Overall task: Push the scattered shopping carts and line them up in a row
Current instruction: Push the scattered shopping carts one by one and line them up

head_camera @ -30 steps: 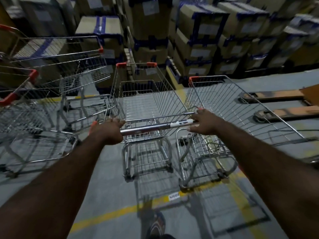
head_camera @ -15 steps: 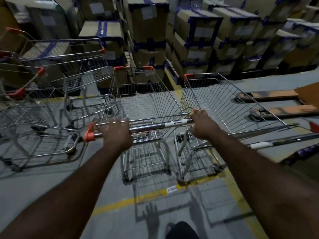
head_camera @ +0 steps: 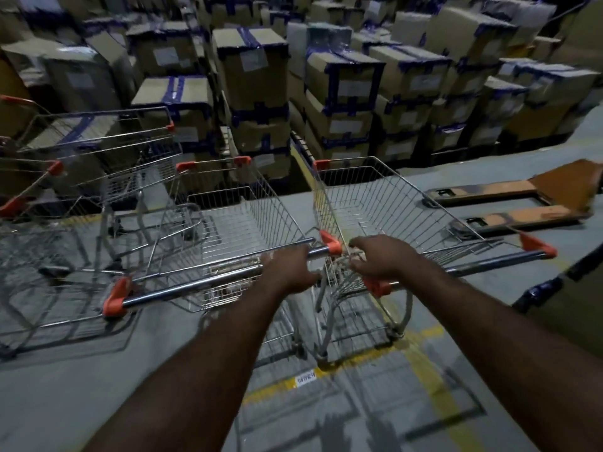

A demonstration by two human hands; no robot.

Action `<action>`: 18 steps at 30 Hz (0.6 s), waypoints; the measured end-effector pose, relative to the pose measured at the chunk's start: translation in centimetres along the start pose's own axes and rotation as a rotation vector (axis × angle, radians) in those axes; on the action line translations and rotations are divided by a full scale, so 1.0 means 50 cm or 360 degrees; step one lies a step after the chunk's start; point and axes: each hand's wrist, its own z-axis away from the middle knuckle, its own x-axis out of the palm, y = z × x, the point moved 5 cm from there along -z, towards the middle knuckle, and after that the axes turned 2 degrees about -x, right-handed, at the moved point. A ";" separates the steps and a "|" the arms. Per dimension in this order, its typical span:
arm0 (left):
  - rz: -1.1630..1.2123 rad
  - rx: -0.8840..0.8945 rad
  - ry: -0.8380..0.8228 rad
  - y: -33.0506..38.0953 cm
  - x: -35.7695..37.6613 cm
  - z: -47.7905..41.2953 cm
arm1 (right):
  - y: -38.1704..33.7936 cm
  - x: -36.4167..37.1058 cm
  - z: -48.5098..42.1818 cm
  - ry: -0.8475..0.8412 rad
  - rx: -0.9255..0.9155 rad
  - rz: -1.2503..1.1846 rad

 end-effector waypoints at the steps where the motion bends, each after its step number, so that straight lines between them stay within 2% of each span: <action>1: 0.0052 0.0016 0.0000 0.024 0.009 -0.014 | 0.025 0.013 0.013 -0.0017 0.0008 0.0006; 6: 0.0097 -0.0173 0.0108 0.043 0.038 -0.044 | 0.094 0.100 0.065 -0.0188 0.0003 -0.0157; 10: 0.0198 -0.0250 0.0254 0.036 0.048 -0.023 | 0.096 0.115 0.070 -0.0046 -0.0058 -0.0071; 18: 0.0141 -0.0341 0.0343 0.059 0.059 0.049 | 0.095 0.119 0.064 -0.0026 -0.0061 0.0063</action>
